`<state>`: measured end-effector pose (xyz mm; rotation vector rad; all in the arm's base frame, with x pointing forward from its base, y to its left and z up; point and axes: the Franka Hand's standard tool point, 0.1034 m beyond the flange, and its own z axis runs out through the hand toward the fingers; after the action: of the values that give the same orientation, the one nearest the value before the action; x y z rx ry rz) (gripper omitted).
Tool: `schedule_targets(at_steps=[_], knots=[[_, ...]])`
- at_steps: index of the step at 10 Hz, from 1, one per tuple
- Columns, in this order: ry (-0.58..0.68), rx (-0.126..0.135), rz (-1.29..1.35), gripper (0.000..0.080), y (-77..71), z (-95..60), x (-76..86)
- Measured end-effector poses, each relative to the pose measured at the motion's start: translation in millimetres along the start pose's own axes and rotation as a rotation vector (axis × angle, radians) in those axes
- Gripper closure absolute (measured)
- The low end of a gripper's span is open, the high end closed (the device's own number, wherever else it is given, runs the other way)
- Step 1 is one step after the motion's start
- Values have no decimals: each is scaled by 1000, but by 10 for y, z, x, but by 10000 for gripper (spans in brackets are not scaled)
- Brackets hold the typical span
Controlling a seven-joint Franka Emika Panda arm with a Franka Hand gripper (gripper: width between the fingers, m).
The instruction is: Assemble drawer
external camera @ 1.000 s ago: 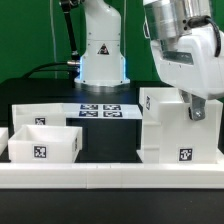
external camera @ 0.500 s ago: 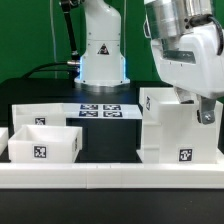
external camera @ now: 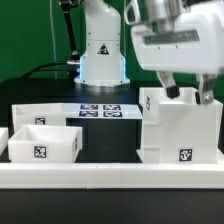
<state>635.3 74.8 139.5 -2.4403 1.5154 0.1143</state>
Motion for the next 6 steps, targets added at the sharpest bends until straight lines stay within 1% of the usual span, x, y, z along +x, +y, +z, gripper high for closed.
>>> schedule_targets(at_steps=[1, 2, 3, 5, 6], knots=[[-7, -3, -93, 151, 32, -118, 65], [-15, -6, -167, 151, 57, -203, 100], [-10, -1, -173, 151, 49, -238, 113], [-13, -5, -190, 151, 56, -208, 102], [-12, -6, -249, 151, 60, -208, 107]])
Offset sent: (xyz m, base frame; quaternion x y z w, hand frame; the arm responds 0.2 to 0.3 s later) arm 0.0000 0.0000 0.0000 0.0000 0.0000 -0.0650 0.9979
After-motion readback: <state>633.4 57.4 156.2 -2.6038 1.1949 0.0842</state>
